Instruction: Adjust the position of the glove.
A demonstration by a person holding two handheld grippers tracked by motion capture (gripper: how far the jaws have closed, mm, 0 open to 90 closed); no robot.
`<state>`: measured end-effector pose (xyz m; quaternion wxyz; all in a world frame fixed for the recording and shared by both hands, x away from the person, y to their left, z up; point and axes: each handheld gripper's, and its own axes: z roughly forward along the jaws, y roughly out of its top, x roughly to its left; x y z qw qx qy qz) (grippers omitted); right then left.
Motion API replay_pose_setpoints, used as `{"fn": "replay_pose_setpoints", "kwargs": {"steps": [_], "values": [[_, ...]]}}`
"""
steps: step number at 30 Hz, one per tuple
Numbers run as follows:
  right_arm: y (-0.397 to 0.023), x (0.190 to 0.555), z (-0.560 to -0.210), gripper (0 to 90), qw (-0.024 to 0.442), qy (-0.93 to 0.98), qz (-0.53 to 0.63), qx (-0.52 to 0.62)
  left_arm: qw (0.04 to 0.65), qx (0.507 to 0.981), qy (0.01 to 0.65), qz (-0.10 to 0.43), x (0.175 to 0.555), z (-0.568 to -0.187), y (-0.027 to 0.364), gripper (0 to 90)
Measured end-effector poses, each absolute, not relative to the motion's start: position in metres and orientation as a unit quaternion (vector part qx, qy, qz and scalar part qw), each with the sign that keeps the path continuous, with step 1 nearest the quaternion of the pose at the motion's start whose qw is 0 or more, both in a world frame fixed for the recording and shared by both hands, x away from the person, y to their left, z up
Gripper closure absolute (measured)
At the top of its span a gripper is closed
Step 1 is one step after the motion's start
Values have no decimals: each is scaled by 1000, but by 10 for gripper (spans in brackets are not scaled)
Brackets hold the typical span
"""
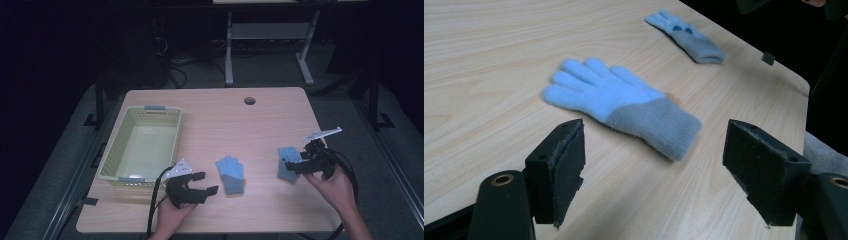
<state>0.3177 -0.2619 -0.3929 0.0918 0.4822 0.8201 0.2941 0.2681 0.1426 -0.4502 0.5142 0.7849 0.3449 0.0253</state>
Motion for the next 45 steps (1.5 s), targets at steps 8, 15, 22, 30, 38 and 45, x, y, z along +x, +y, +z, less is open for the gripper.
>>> {"fn": "replay_pose_setpoints", "kwargs": {"steps": [8,15,22,30,38,45], "values": [[-260,325,-392,248,86,823,289,482,513,786,343,25,268,-450,143,246],[-258,333,-392,258,81,825,286,481,513,786,344,24,268,-450,142,247],[-258,339,-396,275,76,825,279,486,513,787,342,25,268,-450,142,246],[-260,345,-400,291,74,825,275,489,513,788,339,27,267,-449,142,246],[-261,352,-406,310,69,825,263,495,510,792,335,26,267,-449,141,246],[-260,359,-415,353,61,826,237,508,511,791,337,26,267,-449,141,246]]}}
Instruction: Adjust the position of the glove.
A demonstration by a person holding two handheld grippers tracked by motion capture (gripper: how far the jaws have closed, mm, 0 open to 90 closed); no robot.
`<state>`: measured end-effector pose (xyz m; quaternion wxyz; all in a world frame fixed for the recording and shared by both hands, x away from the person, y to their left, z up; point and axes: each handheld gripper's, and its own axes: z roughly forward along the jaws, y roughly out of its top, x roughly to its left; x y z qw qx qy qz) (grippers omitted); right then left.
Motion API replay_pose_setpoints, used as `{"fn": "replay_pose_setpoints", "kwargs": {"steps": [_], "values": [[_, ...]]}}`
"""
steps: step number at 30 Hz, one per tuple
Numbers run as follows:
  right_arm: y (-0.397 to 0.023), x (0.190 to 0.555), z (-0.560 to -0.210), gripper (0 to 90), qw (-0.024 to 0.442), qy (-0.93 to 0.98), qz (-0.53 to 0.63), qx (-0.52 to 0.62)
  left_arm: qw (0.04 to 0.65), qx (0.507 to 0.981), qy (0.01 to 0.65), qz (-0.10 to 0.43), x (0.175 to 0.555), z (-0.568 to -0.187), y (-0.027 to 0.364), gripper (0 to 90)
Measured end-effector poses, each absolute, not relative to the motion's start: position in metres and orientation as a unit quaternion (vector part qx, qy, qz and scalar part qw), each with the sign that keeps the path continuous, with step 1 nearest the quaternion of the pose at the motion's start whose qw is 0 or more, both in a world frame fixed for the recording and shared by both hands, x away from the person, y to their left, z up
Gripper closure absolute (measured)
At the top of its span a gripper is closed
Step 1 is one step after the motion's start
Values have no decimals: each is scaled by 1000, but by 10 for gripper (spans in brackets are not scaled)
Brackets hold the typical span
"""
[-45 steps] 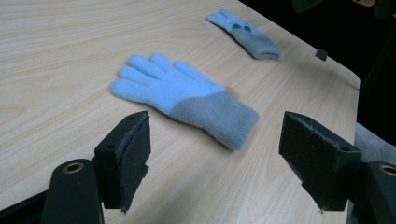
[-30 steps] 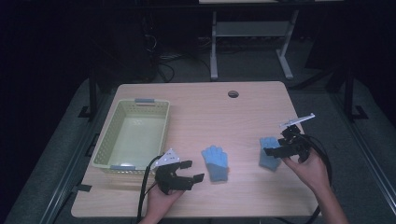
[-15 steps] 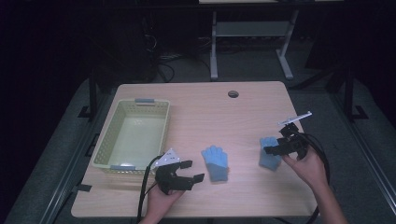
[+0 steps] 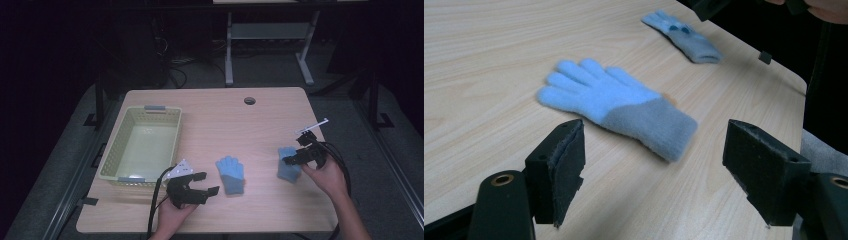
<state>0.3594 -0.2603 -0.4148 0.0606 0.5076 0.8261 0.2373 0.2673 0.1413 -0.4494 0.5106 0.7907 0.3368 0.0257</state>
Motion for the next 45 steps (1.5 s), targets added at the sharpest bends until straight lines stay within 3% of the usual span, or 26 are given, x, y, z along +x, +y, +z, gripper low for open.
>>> {"fn": "replay_pose_setpoints", "kwargs": {"steps": [17,45], "values": [[-254,370,-430,463,42,835,183,518,509,792,336,24,267,-451,140,246],[-242,371,-439,770,55,844,128,518,508,792,337,23,266,-451,138,248]]}}
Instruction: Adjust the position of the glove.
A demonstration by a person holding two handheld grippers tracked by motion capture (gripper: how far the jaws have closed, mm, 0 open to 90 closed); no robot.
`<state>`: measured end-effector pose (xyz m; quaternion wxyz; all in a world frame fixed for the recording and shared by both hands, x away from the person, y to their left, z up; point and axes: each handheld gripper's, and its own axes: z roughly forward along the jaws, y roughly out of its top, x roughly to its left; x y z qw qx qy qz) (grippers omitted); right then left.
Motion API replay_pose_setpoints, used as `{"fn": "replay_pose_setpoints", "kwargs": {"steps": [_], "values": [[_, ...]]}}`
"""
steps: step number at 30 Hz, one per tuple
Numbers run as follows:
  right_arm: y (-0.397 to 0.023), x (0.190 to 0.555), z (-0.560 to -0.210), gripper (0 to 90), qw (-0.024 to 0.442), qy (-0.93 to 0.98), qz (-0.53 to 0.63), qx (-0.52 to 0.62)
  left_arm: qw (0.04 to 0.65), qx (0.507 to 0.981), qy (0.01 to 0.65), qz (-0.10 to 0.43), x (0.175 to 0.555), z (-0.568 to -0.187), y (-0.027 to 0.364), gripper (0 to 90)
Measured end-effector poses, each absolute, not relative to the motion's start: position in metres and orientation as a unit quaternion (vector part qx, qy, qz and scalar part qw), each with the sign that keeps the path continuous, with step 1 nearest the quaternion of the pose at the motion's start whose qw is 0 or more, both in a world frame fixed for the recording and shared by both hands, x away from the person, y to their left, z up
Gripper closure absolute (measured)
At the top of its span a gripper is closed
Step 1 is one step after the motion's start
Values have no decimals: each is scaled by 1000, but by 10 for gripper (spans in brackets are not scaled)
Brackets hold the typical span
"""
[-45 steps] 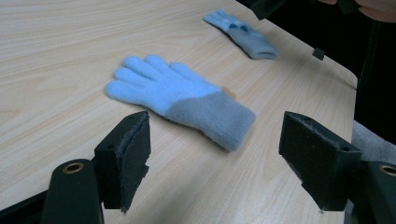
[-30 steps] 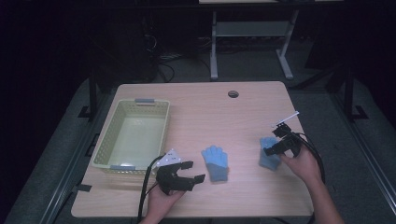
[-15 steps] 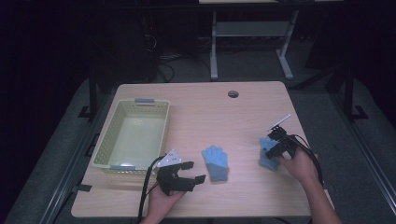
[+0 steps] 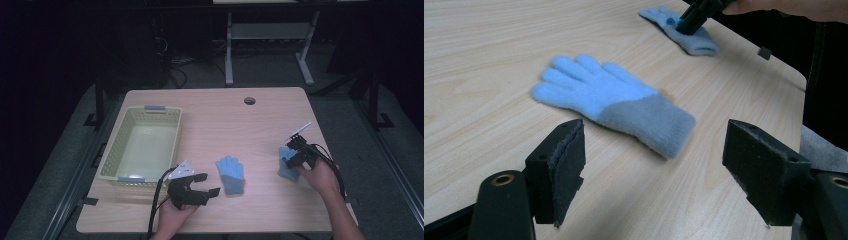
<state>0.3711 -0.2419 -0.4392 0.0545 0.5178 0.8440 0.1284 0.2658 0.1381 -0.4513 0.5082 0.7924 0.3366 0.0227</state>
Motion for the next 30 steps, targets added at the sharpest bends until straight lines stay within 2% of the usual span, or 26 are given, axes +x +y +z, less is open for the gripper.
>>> {"fn": "replay_pose_setpoints", "kwargs": {"steps": [13,30], "values": [[-249,369,-433,816,42,836,149,527,509,790,341,22,268,-451,141,248],[-246,352,-406,817,62,839,192,506,510,789,342,22,267,-451,141,248]]}}
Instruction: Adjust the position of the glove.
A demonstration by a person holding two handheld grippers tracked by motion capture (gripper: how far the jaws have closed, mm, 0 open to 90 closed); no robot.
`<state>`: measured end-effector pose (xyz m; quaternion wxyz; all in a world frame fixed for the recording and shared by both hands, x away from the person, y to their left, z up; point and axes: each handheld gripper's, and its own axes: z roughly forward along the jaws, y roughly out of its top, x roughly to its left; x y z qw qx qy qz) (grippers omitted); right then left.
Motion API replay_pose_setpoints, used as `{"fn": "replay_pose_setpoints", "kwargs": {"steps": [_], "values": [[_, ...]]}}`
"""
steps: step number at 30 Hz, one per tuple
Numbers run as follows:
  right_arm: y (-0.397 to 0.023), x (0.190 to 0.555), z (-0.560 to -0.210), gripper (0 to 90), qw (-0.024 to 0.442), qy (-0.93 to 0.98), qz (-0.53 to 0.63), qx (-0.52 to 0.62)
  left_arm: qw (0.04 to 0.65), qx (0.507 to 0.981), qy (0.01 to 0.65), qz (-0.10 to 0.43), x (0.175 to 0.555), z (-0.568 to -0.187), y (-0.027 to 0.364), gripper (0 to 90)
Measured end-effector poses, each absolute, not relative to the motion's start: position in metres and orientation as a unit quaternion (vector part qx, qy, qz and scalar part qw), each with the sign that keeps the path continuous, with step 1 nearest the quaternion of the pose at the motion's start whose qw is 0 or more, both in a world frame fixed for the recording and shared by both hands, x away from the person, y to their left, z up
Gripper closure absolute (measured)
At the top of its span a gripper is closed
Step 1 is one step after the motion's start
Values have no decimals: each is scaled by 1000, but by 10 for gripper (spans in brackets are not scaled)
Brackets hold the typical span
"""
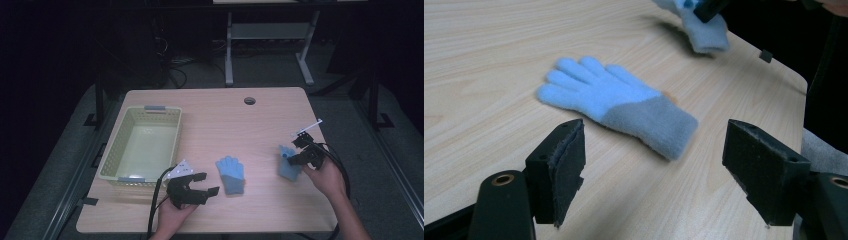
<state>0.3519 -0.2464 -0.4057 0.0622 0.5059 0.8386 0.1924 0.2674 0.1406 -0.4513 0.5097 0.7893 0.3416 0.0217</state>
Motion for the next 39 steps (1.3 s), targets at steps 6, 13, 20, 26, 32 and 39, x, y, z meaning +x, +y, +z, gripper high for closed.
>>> {"fn": "replay_pose_setpoints", "kwargs": {"steps": [6,13,20,26,32,39], "values": [[-235,348,-390,816,71,845,204,490,510,789,341,24,267,-450,141,248],[-221,346,-379,816,77,856,212,465,511,788,342,24,267,-450,142,248],[-212,343,-375,815,73,861,223,450,510,789,342,23,268,-450,142,248],[-203,340,-371,814,72,867,227,437,510,790,341,24,266,-450,141,248],[-196,338,-366,814,73,872,231,425,513,788,341,24,267,-450,141,248],[-182,335,-362,812,67,880,239,405,511,789,341,25,267,-450,142,248]]}}
